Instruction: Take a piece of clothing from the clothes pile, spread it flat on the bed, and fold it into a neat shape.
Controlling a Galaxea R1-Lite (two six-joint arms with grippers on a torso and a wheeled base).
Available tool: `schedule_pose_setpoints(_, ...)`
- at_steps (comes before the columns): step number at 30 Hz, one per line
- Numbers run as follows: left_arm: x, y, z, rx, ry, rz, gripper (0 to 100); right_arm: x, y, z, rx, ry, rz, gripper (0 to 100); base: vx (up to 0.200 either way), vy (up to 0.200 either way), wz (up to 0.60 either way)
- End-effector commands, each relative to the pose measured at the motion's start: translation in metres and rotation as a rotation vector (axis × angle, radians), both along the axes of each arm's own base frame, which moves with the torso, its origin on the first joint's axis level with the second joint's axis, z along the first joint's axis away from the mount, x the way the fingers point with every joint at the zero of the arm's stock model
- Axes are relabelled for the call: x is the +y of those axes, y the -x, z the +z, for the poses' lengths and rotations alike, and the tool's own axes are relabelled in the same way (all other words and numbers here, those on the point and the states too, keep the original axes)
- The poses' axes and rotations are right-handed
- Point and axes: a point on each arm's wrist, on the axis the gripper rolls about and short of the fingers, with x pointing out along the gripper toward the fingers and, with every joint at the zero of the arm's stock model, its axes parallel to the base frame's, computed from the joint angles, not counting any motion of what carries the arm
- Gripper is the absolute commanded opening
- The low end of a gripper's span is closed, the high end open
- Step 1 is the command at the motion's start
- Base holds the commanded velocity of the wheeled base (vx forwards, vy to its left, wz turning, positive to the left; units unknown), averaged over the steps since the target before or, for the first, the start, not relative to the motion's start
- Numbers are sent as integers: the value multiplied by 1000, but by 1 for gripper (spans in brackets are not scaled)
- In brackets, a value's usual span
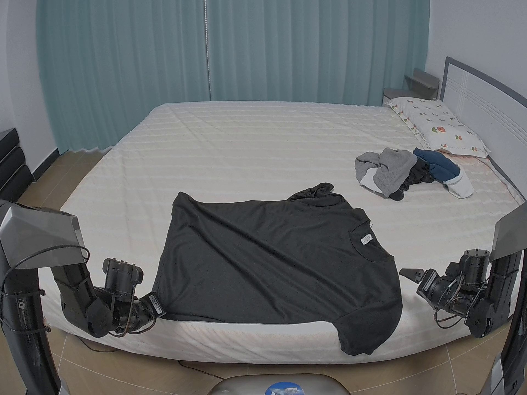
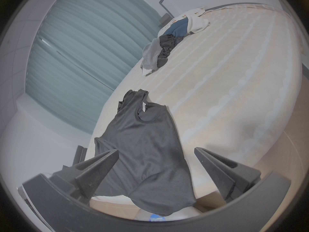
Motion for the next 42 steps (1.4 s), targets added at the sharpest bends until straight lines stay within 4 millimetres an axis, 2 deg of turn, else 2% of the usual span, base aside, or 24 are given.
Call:
schedule_pose_setpoints(1, 4, 9, 1, 15, -46, -3, 0, 0, 6, -9, 42, 30, 17, 100, 0, 0, 0)
schedule_pose_setpoints(12, 11, 26, 5, 43, -159, -43, 0, 1, 5, -24, 83, 68, 48, 100, 0, 0, 0)
schedule_pose_setpoints(17, 10, 38, 1, 125, -203, -97, 0, 6, 1, -31, 90, 65, 65, 100, 0, 0, 0)
schedule_pose_setpoints(29, 10, 37, 1, 123, -217, -89, 0, 25, -7, -40, 89, 68, 133, 100, 0, 0, 0)
schedule_pose_setpoints(39, 10, 36, 1, 118, -216, -89, 0, 30, -13, -45, 78, 70, 149, 100, 0, 0, 0)
schedule_pose_setpoints(40, 10, 36, 1, 118, -216, -89, 0, 31, -14, -46, 77, 72, 150, 0, 0, 0, 0)
schedule_pose_setpoints(42, 10, 36, 1, 118, -216, -89, 0, 31, -13, -45, 77, 82, 145, 0, 0, 0, 0)
